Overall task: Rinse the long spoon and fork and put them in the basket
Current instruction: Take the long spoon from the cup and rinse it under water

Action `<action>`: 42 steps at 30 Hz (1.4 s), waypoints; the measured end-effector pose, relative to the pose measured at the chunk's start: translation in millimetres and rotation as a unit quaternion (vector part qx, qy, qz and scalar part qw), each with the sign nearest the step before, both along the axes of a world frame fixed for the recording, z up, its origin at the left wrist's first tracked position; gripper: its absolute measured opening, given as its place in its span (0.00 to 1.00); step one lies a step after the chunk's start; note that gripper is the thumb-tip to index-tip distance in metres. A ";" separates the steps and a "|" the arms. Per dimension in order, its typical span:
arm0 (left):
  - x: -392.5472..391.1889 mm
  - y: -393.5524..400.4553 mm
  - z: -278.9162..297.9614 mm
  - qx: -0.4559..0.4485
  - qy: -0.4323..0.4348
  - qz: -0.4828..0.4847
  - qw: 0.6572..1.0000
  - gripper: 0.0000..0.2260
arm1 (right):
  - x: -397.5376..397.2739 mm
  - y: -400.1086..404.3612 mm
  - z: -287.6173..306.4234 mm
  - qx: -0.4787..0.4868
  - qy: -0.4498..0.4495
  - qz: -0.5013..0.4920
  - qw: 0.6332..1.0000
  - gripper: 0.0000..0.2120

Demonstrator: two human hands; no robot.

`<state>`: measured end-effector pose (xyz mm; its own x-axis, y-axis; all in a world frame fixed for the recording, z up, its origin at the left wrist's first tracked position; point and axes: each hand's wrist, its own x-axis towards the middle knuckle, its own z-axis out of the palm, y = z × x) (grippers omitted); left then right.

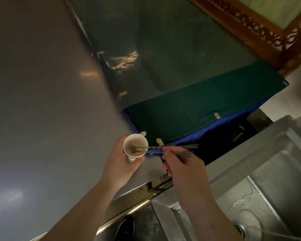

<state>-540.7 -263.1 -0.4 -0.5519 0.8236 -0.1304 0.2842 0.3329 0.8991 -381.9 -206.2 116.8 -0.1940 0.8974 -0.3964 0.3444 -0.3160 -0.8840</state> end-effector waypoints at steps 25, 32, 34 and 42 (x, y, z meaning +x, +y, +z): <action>77.5 -48.4 24.1 -0.050 0.011 0.226 0.973 0.27 | 218.2 -17.6 36.8 -0.097 0.513 -0.198 0.830 0.18; 200.5 -25.0 57.0 0.049 0.023 0.066 0.996 0.14 | 373.9 -53.3 27.6 -0.020 0.483 -0.409 0.774 0.22; 232.0 -5.9 61.3 0.040 0.028 -0.006 0.999 0.11 | 400.8 -49.8 26.5 0.012 0.476 -0.422 0.772 0.19; 377.2 80.1 90.0 0.090 0.178 -0.334 0.921 0.21 | 486.3 -92.2 10.4 0.106 0.444 -0.580 0.675 0.23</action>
